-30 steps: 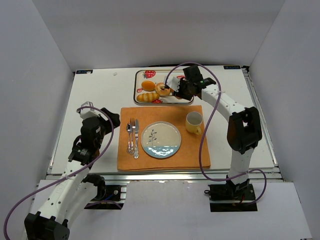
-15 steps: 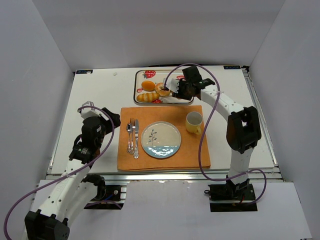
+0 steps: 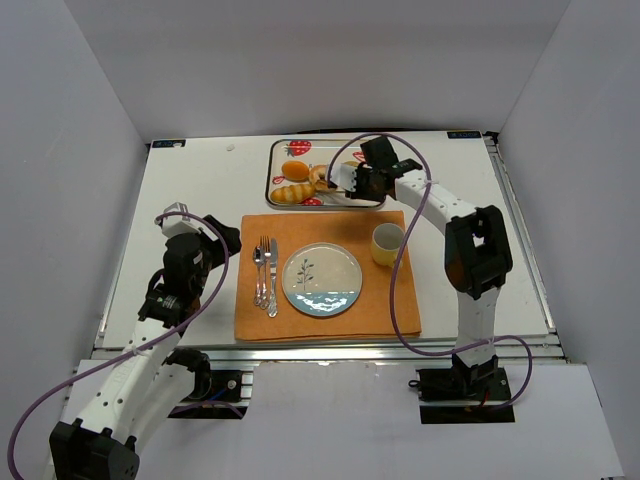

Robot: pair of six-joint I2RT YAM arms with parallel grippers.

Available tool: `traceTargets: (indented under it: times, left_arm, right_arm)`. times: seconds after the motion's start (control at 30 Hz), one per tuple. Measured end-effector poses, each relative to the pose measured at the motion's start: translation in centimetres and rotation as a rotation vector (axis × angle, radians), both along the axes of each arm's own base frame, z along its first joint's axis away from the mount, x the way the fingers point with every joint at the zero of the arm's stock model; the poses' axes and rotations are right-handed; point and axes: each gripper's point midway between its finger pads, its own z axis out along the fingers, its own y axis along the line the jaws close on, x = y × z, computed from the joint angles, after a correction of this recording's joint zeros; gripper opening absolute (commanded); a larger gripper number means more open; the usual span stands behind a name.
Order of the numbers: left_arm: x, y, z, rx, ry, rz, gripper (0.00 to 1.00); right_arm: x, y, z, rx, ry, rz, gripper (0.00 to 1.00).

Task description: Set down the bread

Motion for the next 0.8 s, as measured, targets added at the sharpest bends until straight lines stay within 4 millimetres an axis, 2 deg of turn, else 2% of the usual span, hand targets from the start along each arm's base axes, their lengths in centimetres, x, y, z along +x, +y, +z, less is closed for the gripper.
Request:
traceTargets:
  times: [0.07,0.27,0.5,0.63,0.8]
  left_arm:
    - [0.0,0.0,0.0,0.0,0.0,0.001,0.86]
    - [0.0,0.1,-0.1,0.001,0.002,0.003,0.86]
    - [0.0,0.1,-0.2,0.002,0.003,0.004,0.86]
    - [0.0,0.0,-0.3,0.003,0.007,0.003,0.86]
    - [0.2,0.0,-0.3,0.003,0.006,0.003,0.86]
  right_arm:
    - [0.0,-0.1,-0.1,-0.006,-0.001,0.003,0.28]
    - [0.2,0.0,0.2,-0.006,-0.009,0.007,0.14]
    - [0.0,0.3,0.6,0.025,-0.003,-0.008,0.08]
    - [-0.2,0.6,2.0,0.064,-0.013,-0.015,0.06]
    - [-0.4,0.8,5.1,0.126,-0.067,-0.022,0.05]
